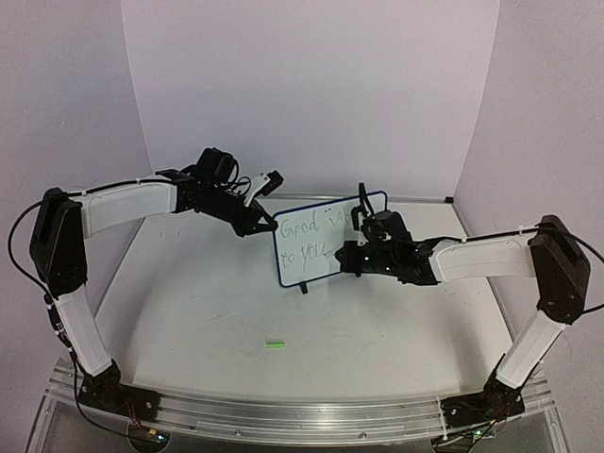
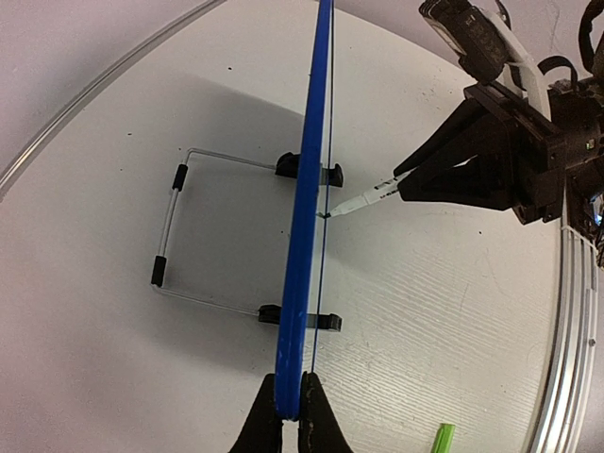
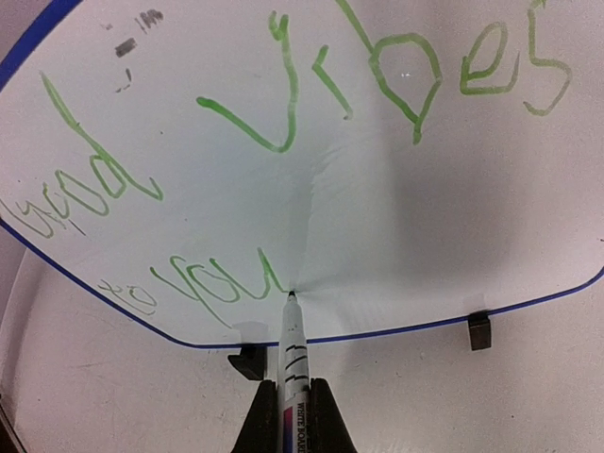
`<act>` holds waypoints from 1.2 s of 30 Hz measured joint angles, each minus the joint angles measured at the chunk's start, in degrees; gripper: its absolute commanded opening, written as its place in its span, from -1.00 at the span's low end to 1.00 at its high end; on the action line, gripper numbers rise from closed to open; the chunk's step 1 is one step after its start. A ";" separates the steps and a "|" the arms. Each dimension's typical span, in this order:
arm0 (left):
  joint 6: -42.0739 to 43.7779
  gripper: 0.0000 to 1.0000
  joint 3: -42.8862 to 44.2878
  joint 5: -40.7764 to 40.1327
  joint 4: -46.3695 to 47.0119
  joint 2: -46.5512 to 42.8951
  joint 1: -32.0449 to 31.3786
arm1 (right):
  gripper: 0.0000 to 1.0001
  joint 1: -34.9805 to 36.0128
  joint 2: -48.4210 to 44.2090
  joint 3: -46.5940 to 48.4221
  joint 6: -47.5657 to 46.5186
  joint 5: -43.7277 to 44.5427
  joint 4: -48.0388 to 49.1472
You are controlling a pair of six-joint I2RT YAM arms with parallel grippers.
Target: Write a sentence on the whiteboard
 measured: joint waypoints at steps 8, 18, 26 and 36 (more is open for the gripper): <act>0.00 -1.00 0.00 0.00 -0.01 0.00 0.00 | -1.00 0.00 -0.56 -0.14 -0.05 1.49 -0.84; 0.04 -1.00 0.00 -0.02 -0.04 0.00 0.00 | -1.00 -0.02 -3.98 -2.39 0.50 2.24 0.03; 0.04 -1.00 0.00 -0.02 -0.04 0.00 0.00 | -1.00 -0.09 -3.31 -2.60 0.64 3.07 0.11; 0.04 -1.00 0.00 -0.02 -0.04 0.00 0.00 | -1.00 -0.22 -1.47 -2.58 0.61 3.90 0.14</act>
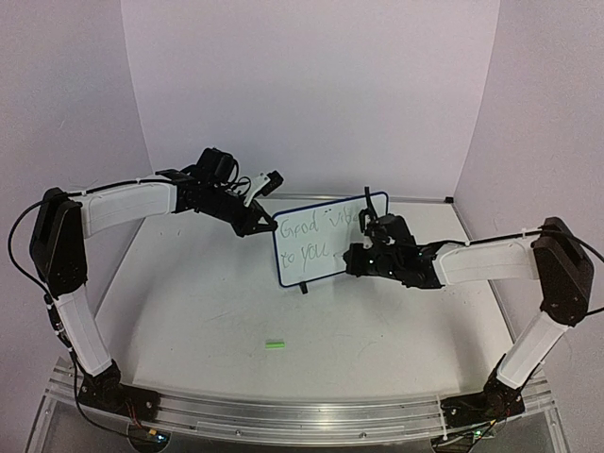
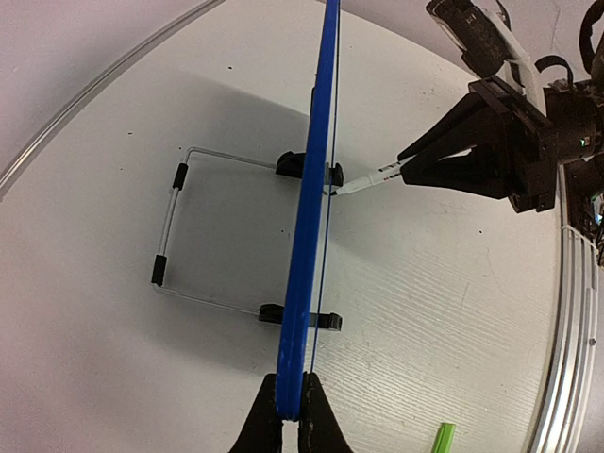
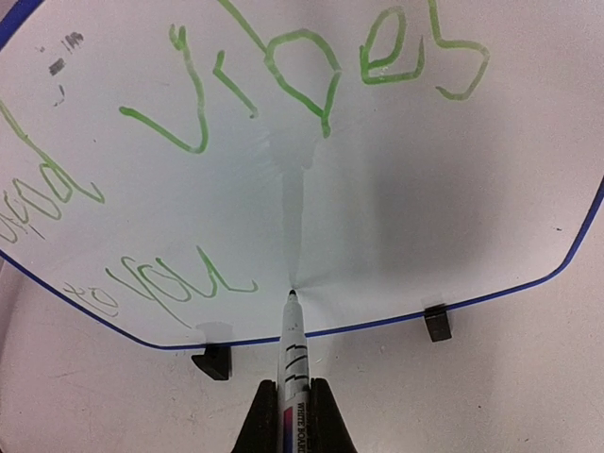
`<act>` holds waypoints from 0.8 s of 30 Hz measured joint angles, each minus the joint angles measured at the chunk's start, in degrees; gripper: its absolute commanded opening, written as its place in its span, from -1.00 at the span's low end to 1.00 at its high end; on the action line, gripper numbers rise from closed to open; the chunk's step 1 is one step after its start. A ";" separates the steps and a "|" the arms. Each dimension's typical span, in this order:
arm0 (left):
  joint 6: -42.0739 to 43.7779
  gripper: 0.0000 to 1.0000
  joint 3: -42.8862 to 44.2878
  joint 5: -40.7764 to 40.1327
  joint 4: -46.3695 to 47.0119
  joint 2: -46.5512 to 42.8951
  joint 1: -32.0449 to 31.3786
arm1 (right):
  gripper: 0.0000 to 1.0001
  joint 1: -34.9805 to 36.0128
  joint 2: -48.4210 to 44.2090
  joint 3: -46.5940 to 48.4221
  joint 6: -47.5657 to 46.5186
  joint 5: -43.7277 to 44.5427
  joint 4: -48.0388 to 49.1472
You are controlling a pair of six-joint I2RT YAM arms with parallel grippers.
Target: Write a sentence on the whiteboard
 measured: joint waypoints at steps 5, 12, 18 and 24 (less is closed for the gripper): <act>0.00 -1.00 0.00 0.00 0.00 0.00 0.00 | -1.00 0.00 0.47 0.04 0.00 -0.02 0.34; -0.02 -1.00 0.00 0.00 0.00 0.00 0.00 | -1.00 0.00 0.72 0.04 0.00 -0.02 0.45; -0.01 -1.00 0.00 0.00 0.00 0.00 0.00 | -1.00 -0.02 0.75 0.04 0.01 -0.01 0.52; -0.02 -1.00 0.00 0.02 0.00 0.00 0.00 | -1.00 -0.04 0.75 0.04 0.04 -0.02 0.54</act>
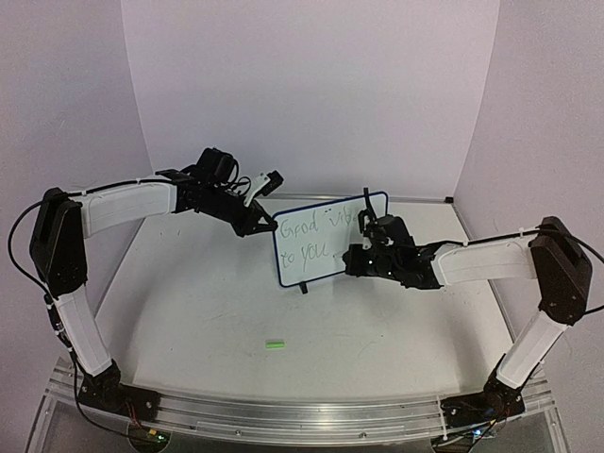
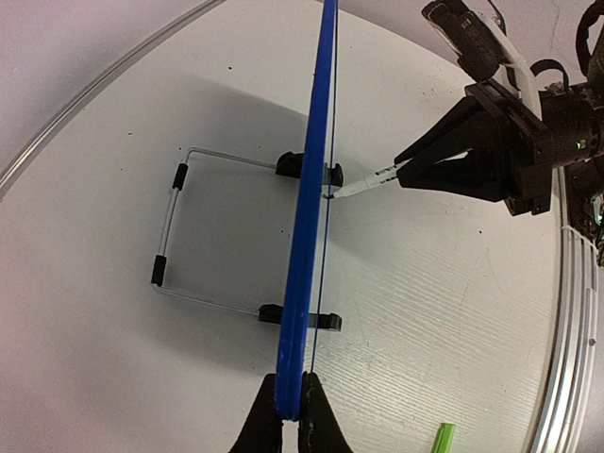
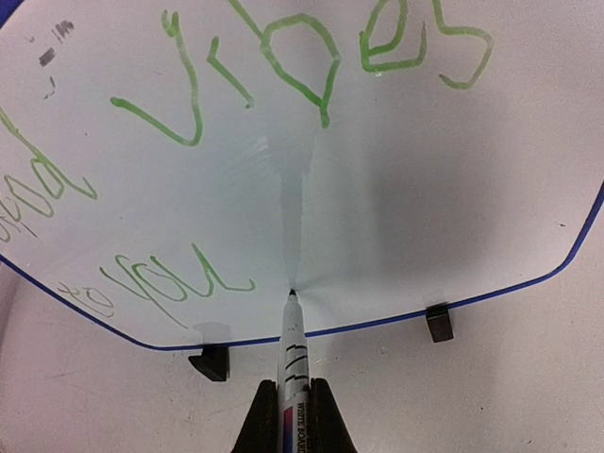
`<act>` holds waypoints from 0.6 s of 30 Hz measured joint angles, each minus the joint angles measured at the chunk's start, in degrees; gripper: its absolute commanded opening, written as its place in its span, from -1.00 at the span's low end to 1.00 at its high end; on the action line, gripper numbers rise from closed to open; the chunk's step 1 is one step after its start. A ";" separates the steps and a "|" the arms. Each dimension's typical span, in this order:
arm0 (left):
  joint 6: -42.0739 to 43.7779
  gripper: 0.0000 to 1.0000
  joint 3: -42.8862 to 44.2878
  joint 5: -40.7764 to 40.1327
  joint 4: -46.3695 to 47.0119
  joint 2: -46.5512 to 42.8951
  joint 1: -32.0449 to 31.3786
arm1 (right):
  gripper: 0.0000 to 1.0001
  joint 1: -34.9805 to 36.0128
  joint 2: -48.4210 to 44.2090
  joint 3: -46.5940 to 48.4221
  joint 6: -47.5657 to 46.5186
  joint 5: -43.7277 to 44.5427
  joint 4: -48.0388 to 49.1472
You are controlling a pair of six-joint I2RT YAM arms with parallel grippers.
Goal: Write a sentence on the whiteboard
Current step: Write a sentence on the whiteboard, then place the whiteboard at the center of the board.
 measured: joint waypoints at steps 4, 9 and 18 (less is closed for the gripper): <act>-0.02 -1.00 0.00 -0.02 0.01 0.00 0.00 | -1.00 -0.01 -0.05 -0.01 0.11 -0.03 -0.03; -0.04 -1.00 0.00 -0.02 0.00 0.00 0.00 | -1.00 -0.32 -4.47 -1.75 0.05 0.10 -2.21; -0.41 -0.85 0.00 -0.11 0.04 0.00 0.00 | -1.00 -1.30 -19.14 -5.85 -0.09 2.70 -7.66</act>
